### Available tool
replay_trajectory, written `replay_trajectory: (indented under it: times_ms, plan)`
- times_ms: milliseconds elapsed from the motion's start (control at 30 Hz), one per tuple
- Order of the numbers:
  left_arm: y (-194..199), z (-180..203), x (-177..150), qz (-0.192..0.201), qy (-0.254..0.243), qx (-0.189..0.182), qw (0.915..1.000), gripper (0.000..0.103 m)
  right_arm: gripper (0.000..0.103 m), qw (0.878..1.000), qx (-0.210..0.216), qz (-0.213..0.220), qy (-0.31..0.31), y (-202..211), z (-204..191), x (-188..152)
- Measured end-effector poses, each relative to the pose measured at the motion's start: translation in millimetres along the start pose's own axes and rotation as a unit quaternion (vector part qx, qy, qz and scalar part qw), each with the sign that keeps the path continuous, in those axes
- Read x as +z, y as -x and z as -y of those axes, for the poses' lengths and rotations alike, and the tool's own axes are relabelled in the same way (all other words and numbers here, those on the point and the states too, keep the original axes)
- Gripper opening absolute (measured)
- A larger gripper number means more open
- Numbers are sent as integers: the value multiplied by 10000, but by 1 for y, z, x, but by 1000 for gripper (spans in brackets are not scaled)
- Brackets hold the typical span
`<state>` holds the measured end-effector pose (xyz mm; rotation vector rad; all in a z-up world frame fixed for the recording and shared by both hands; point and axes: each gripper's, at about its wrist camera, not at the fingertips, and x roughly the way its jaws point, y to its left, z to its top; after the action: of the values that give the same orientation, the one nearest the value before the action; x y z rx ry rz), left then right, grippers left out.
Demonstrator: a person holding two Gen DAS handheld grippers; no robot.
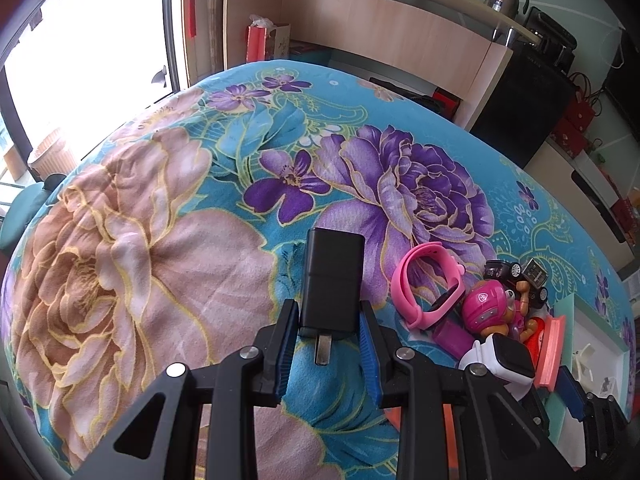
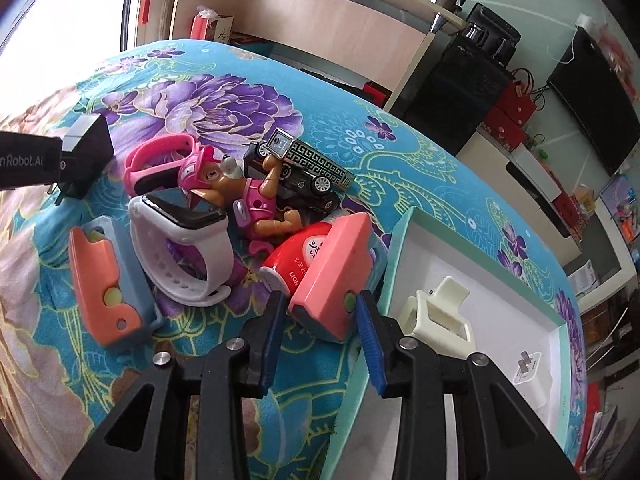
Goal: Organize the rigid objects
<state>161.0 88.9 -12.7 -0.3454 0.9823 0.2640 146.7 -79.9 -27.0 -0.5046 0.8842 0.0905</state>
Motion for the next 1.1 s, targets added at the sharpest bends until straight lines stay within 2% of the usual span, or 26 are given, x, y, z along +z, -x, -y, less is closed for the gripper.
replay_trajectory:
  times_ms: [100,200,267,300,367,567,800,1100]
  plan:
    - [-1,-2,0,-31,36,-32,10000,32,31,9999,-106,9,-64,0,3,1]
    - [-1,-2,0,-28,54,-50,10000,32,29,9996,-30,99,-258,5,8,2]
    - [1,-3,0,13,59,-76,10000,32,29,9988,-9,283,-407,14,14,3]
    - [3,-2,1,47,55,-86,9999,32,25,9980,-6,385,-500,19,19,4]
    - [7,-1,2,109,38,-95,9999,32,23,9951,176,564,-795,29,30,6]
    - [17,3,4,235,-1,-151,9996,32,21,9794,810,847,-1646,47,67,4]
    - [32,13,5,397,-87,-331,9986,32,21,9668,1137,1089,-2012,64,86,3]
    - [57,36,6,662,-347,-610,9953,32,21,9420,1361,1735,-2530,102,125,-6]
